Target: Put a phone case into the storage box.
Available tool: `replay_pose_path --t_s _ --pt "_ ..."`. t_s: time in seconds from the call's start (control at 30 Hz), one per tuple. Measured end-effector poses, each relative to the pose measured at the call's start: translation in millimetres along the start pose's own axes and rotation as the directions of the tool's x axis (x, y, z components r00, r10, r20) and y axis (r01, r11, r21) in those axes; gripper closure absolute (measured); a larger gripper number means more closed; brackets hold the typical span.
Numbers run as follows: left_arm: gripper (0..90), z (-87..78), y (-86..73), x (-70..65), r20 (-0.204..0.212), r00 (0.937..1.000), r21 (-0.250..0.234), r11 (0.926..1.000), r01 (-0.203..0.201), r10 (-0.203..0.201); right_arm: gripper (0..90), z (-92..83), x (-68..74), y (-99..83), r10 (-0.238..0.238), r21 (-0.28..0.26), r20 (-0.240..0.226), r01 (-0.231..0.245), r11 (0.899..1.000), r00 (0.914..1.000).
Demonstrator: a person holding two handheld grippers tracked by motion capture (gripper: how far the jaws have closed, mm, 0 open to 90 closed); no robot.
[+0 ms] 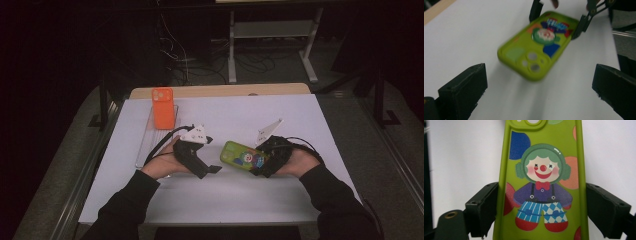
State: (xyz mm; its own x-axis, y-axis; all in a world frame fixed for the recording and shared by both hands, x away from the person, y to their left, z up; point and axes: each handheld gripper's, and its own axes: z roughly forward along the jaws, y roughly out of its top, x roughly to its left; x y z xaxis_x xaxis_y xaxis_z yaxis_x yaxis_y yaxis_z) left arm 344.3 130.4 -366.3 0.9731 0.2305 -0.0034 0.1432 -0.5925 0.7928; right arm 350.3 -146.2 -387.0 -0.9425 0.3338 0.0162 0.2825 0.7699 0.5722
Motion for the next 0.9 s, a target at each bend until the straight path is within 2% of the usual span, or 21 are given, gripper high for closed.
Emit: replay_pose_path --t_s 0.03,0.07,0.17,0.33,0.4,0.43,0.47,0.53,0.6,0.73,0.9 --pt "0.0 0.8 1.8 -0.2 0.012 0.9999 -0.010 0.9999 -0.005 0.005 15.4 0.5 1.5 3.3 -0.017 0.005 -0.018 0.018 1.000 0.9997" --pt "0.0 0.8 3.7 0.9 0.025 0.9990 0.005 0.9993 -0.036 0.036 15.4 1.3 2.2 6.6 -0.043 0.008 -0.036 0.044 0.999 0.9984" --pt "0.0 4.5 6.6 0.1 0.066 0.9944 0.026 0.9962 -0.083 0.082 15.4 2.8 5.7 16.7 -0.093 0.011 -0.078 0.094 0.995 0.9926" --pt "0.0 16.5 6.0 -2.9 0.124 0.9869 0.056 0.9923 -0.111 0.103 15.4 6.0 12.1 36.2 -0.170 0.022 -0.127 0.174 0.985 0.9773" --pt "0.0 21.0 5.9 -2.7 0.128 0.9816 0.084 0.9846 -0.153 0.141 15.4 7.8 14.4 41.7 -0.187 0.022 -0.137 0.192 0.981 0.9727" --pt "0.0 24.6 4.7 -4.8 0.126 0.9834 0.094 0.9853 -0.143 0.130 15.4 8.5 14.9 43.4 -0.200 0.018 -0.140 0.204 0.979 0.9698" --pt "0.0 26.8 3.5 -6.2 0.136 0.9829 0.109 0.9842 -0.140 0.125 15.4 8.6 17.3 45.6 -0.193 0.028 -0.144 0.199 0.980 0.9706" --pt "0.3 29.7 2.1 -8.1 0.140 0.9816 0.127 0.9808 -0.148 0.130 15.4 9.3 18.6 48.9 -0.211 0.026 -0.144 0.217 0.976 0.9668" --pt "5.3 31.2 1.1 -8.2 0.139 0.9822 0.137 0.9798 -0.145 0.126 15.4 9.4 19.7 51.1 -0.222 0.021 -0.146 0.227 0.974 0.9641" --pt "8.4 29.5 1.6 -5.6 0.141 0.9820 0.128 0.9812 -0.144 0.126 15.4 9.7 20.7 53.4 -0.229 0.020 -0.148 0.234 0.972 0.9622" --pt "11.1 28.3 1.1 -4.0 0.163 0.9792 0.126 0.9818 -0.142 0.121 15.3 9.3 20.6 53.9 -0.229 0.016 -0.154 0.234 0.972 0.9611"
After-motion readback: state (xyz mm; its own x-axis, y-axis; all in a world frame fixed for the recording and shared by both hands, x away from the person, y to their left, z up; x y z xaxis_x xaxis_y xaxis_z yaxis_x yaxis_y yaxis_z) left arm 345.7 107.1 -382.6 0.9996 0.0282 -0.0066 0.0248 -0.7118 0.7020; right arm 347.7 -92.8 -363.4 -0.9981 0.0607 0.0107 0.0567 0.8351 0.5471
